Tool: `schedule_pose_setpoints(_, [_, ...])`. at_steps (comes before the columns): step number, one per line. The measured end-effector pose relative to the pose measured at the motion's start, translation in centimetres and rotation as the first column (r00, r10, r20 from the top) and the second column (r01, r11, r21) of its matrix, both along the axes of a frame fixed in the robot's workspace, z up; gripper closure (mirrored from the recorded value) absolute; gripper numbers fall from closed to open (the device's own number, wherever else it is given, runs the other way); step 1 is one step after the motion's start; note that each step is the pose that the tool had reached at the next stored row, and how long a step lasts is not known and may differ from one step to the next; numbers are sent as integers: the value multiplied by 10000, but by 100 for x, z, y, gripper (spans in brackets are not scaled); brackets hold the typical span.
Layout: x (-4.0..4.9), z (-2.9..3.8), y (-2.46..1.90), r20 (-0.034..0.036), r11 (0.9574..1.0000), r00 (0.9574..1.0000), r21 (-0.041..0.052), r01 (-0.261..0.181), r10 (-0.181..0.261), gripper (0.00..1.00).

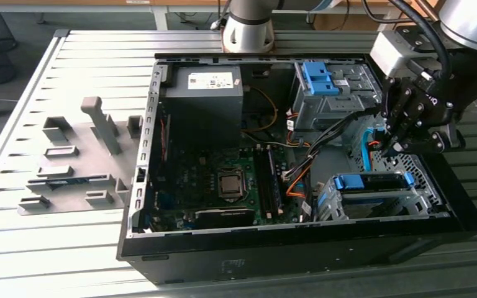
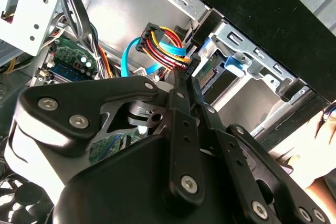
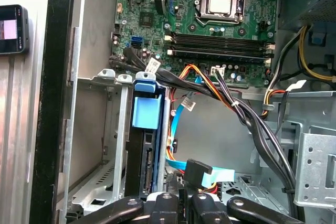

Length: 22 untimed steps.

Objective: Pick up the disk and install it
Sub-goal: 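Insert the first disk wire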

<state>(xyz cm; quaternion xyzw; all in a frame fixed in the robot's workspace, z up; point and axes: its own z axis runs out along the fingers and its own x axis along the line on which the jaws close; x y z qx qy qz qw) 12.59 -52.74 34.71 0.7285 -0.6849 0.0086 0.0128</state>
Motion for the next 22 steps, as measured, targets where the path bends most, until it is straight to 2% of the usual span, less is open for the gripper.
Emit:
schedule_pose_setpoints(4, [0,1,-14,0,10000,10000,-1,32,-32,84])
schedule_pose_setpoints(8, [0,-1,-15,1,9982,9982,-1,602,-602,84])
schedule_pose_setpoints(11, [0,-4,-23,0,9975,9975,-1,703,-703,84])
schedule_pose_setpoints(22, [-9,-11,-146,0,9975,9975,-2,703,-703,84])
